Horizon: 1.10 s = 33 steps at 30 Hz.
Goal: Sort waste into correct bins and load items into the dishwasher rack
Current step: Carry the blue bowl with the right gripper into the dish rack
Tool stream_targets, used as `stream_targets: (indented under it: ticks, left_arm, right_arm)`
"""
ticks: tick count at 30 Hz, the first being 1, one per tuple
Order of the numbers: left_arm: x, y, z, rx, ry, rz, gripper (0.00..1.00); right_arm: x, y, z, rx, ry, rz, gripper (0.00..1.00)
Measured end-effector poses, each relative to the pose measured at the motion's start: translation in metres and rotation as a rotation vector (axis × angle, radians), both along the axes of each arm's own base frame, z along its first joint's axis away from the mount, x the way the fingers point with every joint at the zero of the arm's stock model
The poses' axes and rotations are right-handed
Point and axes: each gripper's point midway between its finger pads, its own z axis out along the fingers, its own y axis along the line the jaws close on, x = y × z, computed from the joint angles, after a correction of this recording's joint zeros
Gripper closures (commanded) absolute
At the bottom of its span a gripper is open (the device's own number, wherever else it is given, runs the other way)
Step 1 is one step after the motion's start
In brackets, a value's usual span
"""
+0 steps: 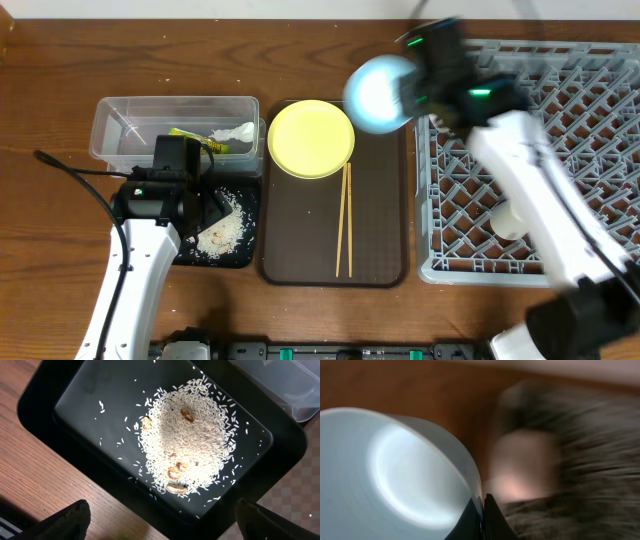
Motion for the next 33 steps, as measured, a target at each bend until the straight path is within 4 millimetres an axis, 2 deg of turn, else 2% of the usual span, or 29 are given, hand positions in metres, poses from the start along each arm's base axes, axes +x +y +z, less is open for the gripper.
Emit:
stream_targets:
  ticks: [2, 3, 5, 9, 12, 14, 19, 24, 28, 33]
  left_arm:
    - [0.000, 0.000, 0.000, 0.000, -0.001, 0.000, 0.05]
    - [0.000, 0.000, 0.000, 0.000, -0.001, 0.000, 0.05]
    - [0.001, 0.000, 0.000, 0.000, -0.003, 0.000, 0.05]
    - [0.001, 0.000, 0.000, 0.000, -0.005, 0.000, 0.05]
    - [0.002, 0.000, 0.000, 0.000, -0.007, 0.000, 0.05]
    - [0.002, 0.000, 0.000, 0.000, -0.007, 0.000, 0.05]
    - [0.002, 0.000, 0.000, 0.000, -0.007, 0.000, 0.05]
    - [0.002, 0.000, 0.000, 0.000, -0.007, 0.000, 0.05]
    - [0.002, 0.000, 0.000, 0.000, -0.007, 0.000, 0.05]
    - [0.002, 0.000, 0.000, 0.000, -0.007, 0.000, 0.05]
  right_arm:
    - [0.013, -0.047, 0.027, -0.104, -0.102, -0.096, 0.99]
    - [0.017, -0.063, 0.033, -0.151, -0.124, -0.130, 0.99]
    - [0.024, -0.106, 0.041, -0.280, -0.156, -0.226, 0.99]
    - [0.033, -0.176, 0.050, -0.505, -0.178, -0.428, 0.99]
    - [0.032, -0.208, 0.046, -0.626, -0.148, -0.539, 0.99]
    - [0.032, -0.222, 0.034, -0.693, -0.102, -0.582, 0.99]
    - [0.042, -0.235, -0.012, -0.820, 0.010, -0.619, 0.99]
    - [0.051, -0.238, -0.063, -0.897, 0.114, -0.599, 0.99]
    - [0.050, -0.239, -0.070, -0.951, 0.127, -0.631, 0.99]
    - [0.053, -0.220, -0.069, -0.952, 0.101, -0.616, 0.98]
